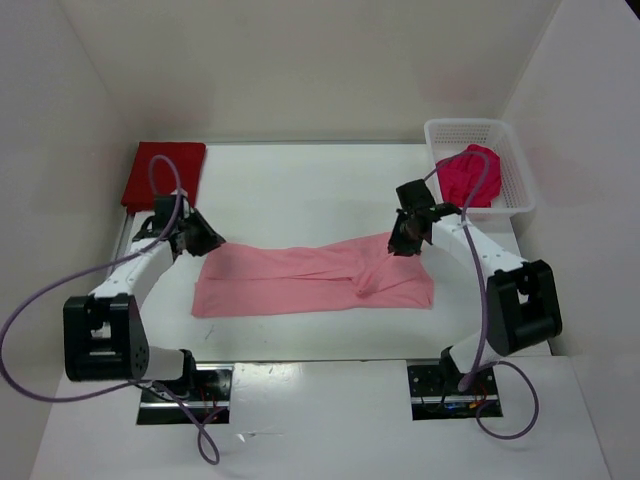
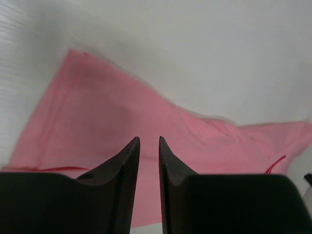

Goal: Fold and stack the t-shirts
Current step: Fold the other side of the tshirt into a rectangle, then rotate the tshirt 90 degrees

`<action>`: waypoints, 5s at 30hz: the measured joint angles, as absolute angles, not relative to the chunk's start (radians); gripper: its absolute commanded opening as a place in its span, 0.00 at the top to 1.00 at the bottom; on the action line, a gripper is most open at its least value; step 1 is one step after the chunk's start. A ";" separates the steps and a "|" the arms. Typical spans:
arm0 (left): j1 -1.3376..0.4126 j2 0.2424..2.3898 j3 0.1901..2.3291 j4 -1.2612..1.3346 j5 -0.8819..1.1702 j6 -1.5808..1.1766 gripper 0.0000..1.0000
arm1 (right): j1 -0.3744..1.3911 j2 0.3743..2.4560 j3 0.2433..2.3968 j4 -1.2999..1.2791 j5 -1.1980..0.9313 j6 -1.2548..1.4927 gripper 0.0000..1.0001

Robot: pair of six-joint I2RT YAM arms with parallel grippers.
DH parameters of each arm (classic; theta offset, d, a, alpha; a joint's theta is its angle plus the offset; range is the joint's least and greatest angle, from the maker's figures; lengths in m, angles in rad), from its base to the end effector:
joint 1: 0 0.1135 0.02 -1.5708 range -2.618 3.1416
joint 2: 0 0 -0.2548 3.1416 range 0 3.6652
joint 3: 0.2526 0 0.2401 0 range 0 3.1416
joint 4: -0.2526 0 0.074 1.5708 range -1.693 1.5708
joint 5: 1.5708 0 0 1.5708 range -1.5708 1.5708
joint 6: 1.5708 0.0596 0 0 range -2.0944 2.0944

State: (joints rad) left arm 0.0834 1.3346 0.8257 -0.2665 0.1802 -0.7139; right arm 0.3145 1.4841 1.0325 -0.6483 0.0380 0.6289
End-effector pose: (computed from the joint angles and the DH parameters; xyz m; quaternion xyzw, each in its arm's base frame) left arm 0.2872 0.0133 0.2075 -0.3243 0.8597 -0.1985 0.3410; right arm 0.2802 0.0888 0.2009 0.1566 0.9596 0.0895 0.2162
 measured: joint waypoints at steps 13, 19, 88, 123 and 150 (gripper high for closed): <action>0.007 1.668 0.864 -0.151 0.282 -0.769 0.71 | 0.273 1.697 1.060 -0.617 0.114 0.542 0.58; 0.165 1.666 0.843 -0.129 0.270 -0.771 0.71 | 0.273 1.728 1.074 -0.587 0.092 0.536 0.57; 0.065 1.625 0.828 -0.094 0.279 -0.810 0.65 | 0.354 1.357 0.992 -0.846 -0.035 0.590 0.74; 0.312 1.757 0.913 -0.094 0.403 -0.793 0.63 | 0.326 1.633 0.914 -0.664 -0.121 0.676 0.79; -0.075 1.379 0.944 -0.247 0.432 -0.647 0.77 | 0.323 2.341 1.867 -0.544 -0.155 0.709 1.00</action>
State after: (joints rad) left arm -0.0750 1.3792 0.9443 -0.2466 0.4316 -0.6468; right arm 0.3225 2.3409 1.8671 -0.5442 -0.1547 0.7086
